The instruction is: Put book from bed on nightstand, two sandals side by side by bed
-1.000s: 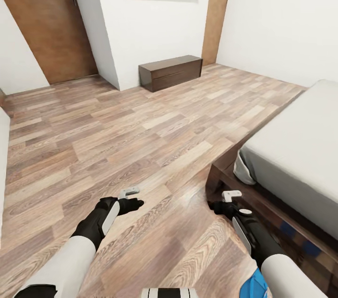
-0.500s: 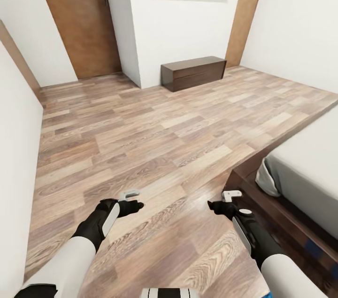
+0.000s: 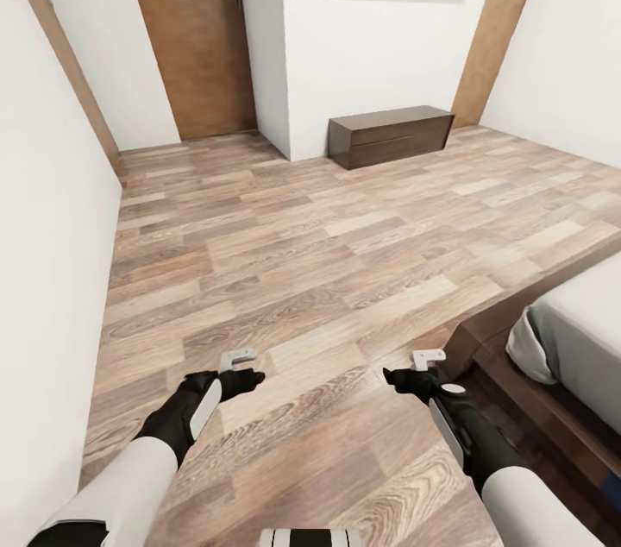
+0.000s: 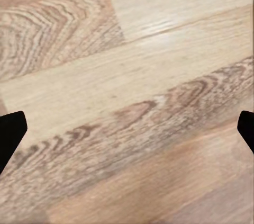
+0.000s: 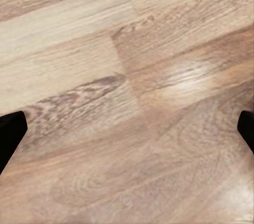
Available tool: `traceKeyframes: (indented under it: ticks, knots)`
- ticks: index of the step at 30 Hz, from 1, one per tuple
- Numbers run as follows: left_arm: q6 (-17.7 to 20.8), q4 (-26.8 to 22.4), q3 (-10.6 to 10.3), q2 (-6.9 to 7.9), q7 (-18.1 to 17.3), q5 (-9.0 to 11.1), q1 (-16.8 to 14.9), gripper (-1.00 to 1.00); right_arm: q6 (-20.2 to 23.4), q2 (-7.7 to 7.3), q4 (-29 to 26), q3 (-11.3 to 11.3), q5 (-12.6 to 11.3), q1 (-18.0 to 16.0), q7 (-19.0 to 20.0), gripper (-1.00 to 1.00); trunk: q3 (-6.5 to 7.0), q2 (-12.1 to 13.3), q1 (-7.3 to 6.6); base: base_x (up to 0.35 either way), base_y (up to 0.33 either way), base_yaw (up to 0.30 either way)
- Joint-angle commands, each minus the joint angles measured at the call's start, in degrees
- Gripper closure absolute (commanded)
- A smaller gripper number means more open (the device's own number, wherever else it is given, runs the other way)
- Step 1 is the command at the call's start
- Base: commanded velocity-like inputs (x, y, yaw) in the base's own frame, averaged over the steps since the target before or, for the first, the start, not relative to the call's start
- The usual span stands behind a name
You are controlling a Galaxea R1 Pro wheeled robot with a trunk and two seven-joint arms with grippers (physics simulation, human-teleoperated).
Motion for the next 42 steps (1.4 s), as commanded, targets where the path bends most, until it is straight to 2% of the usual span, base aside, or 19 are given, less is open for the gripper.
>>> traceKeyframes:
  ticks: [1,3,4,6,7,9,10,11,12,13,18,26,42]
  knots:
    - [0.24,0.05,0.07,-0.02,-0.1,0.24,0.01,-1.0,0.09,-0.07,-0.03,0.18,-0.29,-0.01,-0.01,-1.0,-0.05,-0.02,-0.01,0.0,0.0,0.033]
    - [0.02,0.84,0.06,-0.14,-0.25,0.24,0.18,-1.0,-0.65,-0.07,0.52,0.22,-0.32,-0.02,0.0,-1.0,-0.05,-0.02,-0.01,0.0,0.0,0.019]
    - [-1.11,3.32,0.06,-0.49,-0.38,0.24,0.88,-1.0,-1.9,-0.08,2.74,0.26,-0.29,-0.02,-0.01,-1.0,-0.05,-0.02,-0.01,0.0,0.0,0.007]
    - [-5.69,7.43,0.06,-1.03,-0.41,0.23,1.77,-1.0,-4.16,-0.07,6.22,0.28,-0.14,0.0,0.0,-1.0,-0.05,-0.02,-0.01,0.0,0.0,0.003]
    - [-9.44,10.36,0.06,-1.46,-0.4,0.23,2.09,-1.0,-5.76,-0.07,8.1,0.28,-0.09,-0.01,0.0,-1.0,-0.05,-0.02,-0.01,0.0,0.0,0.002]
    - [-13.37,13.45,0.06,-1.82,-0.39,0.2,2.3,-1.0,-7.52,-0.08,9.85,0.28,-0.06,-0.02,0.0,-1.0,-0.05,-0.02,-0.01,0.0,0.0,0.001]
    - [-17.06,16.55,0.06,-2.07,-0.4,0.18,2.43,-1.0,-9.42,-0.06,11.56,0.28,-0.07,-0.01,0.02,-1.0,-0.05,-0.02,-0.01,0.0,0.0,0.0]
    - [-18.54,17.85,0.06,-2.16,-0.41,0.18,2.48,-1.0,-10.24,-0.05,12.29,0.28,-0.07,0.01,0.03,-1.0,-0.05,-0.02,-0.01,0.0,0.0,0.0]
    - [-22.18,21.63,0.06,-2.36,-0.44,0.17,2.58,-1.0,-13.02,-0.02,14.97,0.34,-0.1,-0.01,0.02,-1.0,-0.05,-0.02,-0.01,0.0,0.0,0.0]
    - [-23.11,22.73,0.09,-2.42,-0.45,0.19,2.61,-1.0,-13.96,0.01,16.08,0.35,-0.13,0.01,-0.02,-1.0,-0.05,-0.02,-0.01,0.0,0.0,0.0]
    - [-25.28,26.9,0.18,-2.46,-0.39,0.23,2.99,-1.0,-15.59,0.12,20.9,0.37,-0.08,0.04,-0.08,-1.0,-0.05,-0.02,-0.01,0.003,0.0,0.085]
    - [-29.82,29.85,0.25,-2.52,-0.46,0.23,5.83,-1.0,-15.75,0.5,22.56,0.45,0.13,0.05,-0.4,-1.0,-0.05,-0.02,-0.01,0.168,0.0,0.219]
    - [-30.39,30.08,0.23,-2.48,-0.29,0.2,6.19,-1.0,-15.69,0.36,22.82,0.46,-0.17,0.05,-0.69,-1.0,-0.05,-0.02,-0.01,0.329,0.045,0.075]
